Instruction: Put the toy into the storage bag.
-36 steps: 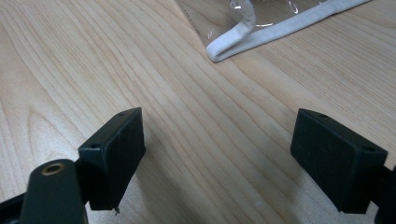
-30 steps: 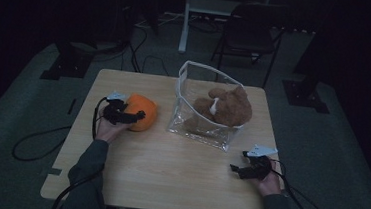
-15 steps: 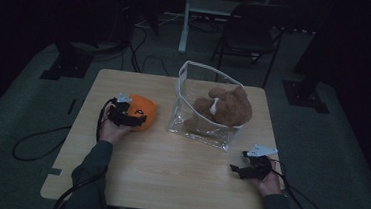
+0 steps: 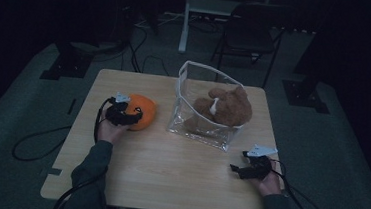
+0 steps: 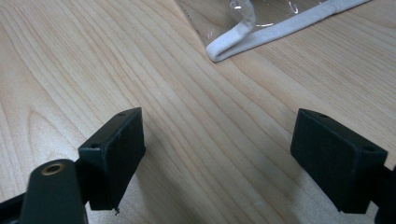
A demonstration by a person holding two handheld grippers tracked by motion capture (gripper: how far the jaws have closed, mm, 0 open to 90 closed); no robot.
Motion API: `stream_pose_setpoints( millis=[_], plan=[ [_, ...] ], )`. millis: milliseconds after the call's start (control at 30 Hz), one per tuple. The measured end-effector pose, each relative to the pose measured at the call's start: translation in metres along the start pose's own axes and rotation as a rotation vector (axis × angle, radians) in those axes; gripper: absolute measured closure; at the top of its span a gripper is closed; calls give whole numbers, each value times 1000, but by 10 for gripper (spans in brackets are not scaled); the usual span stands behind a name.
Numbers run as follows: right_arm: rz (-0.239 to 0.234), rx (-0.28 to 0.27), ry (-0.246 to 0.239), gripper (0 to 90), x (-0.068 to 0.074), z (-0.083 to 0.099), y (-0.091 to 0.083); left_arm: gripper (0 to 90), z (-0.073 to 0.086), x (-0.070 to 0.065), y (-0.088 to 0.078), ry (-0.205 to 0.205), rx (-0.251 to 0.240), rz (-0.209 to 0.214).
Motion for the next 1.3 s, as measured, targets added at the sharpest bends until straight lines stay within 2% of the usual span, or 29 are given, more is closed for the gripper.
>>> stream_pose_setpoints(
  millis=[233, 400, 500, 1000, 1300],
  plan=[
    [0, 0, 0, 169, 0, 0, 0, 372, -3, -4, -5, 37, -15, -20],
    [0, 0, 0, 169, 0, 0, 0, 384, -5, -5, -7, 56, -8, -22],
    [0, 0, 0, 170, 0, 0, 0, 387, -7, -5, -12, 50, -30, -23],
    [0, 1, 1, 170, 0, 0, 0, 386, -25, -17, -35, 85, -96, -19],
    [0, 1, 1, 170, 0, 0, 0, 386, -38, -30, -49, 124, -140, -15]
  ],
)
Point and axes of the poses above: each handheld gripper's, and its own axes: y roughly forward along the jaws, z roughly out of its underside, x roughly to its left, the point moved 8 cm from there along y, roughly forward along the jaws, and after that the axes turned 10 degrees about z, right-handed, at the moved point
